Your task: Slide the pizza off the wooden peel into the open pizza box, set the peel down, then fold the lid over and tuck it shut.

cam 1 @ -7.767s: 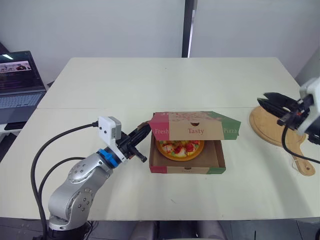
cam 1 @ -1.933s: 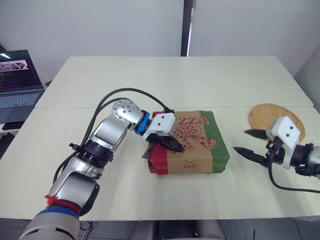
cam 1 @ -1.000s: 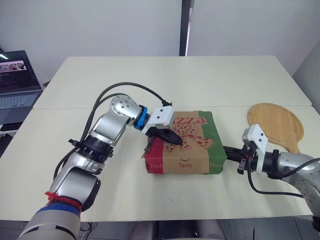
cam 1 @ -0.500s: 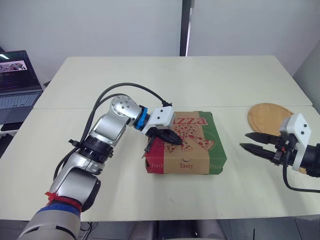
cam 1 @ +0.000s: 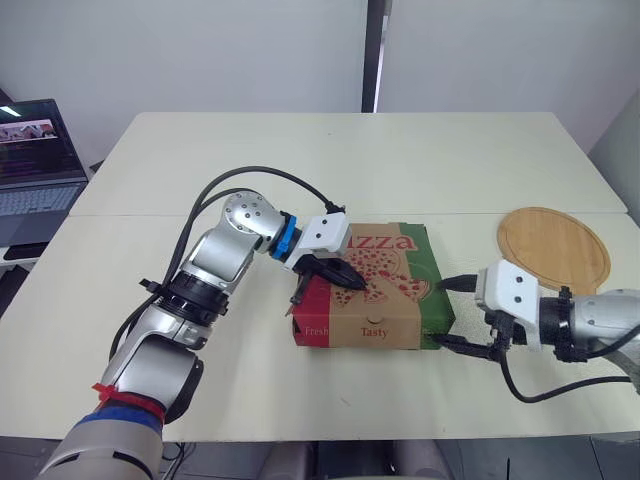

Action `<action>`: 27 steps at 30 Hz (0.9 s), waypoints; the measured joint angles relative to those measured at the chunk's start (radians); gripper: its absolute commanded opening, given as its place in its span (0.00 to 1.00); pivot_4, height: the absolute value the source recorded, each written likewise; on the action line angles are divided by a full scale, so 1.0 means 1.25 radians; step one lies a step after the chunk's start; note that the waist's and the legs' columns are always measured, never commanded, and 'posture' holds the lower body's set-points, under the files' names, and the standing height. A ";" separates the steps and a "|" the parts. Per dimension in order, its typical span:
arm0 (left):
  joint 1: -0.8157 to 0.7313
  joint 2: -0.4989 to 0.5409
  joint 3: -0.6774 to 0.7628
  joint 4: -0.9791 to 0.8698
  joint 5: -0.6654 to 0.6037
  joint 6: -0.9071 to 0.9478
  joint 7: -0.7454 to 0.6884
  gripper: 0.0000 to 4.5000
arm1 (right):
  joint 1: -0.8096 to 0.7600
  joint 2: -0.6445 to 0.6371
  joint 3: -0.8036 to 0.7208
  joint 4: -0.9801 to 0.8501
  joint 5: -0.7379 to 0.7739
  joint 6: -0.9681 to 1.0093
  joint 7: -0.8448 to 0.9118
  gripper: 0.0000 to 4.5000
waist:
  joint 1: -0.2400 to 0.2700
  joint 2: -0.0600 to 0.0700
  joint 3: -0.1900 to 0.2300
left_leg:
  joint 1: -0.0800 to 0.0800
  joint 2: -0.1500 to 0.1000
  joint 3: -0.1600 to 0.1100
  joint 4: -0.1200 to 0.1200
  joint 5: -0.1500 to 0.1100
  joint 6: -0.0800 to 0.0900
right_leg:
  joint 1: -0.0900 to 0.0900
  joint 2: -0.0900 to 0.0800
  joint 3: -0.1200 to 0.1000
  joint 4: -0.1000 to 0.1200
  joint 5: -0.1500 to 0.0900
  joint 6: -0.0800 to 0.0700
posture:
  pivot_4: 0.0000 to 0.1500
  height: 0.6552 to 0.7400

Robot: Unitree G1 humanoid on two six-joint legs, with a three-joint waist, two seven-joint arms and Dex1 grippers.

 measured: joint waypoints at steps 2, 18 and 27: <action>0.000 0.000 0.000 0.000 -0.001 0.001 0.000 0.00 | -0.011 0.001 0.018 0.013 -0.025 -0.025 0.001 0.92 | 0.000 0.000 0.000 | 0.000 0.000 0.000 0.000 0.000 0.000 | 0.000 0.000 0.000 0.000 0.000 0.000 | 1.00 1.00; 0.002 0.000 0.000 -0.021 -0.010 0.004 -0.014 0.00 | -0.015 0.041 0.039 0.048 -0.111 -0.078 -0.003 0.92 | 0.000 0.000 0.000 | 0.000 0.000 0.000 0.000 0.000 0.000 | 0.000 0.000 0.000 0.000 0.000 0.000 | 1.00 1.00; 0.025 0.002 -0.014 -0.045 0.013 -0.002 -0.015 0.00 | -0.009 0.074 0.077 0.052 -0.158 -0.078 -0.027 0.92 | 0.000 0.000 0.000 | 0.000 0.000 0.000 0.000 0.000 0.000 | 0.000 0.000 0.000 0.000 0.000 0.000 | 1.00 1.00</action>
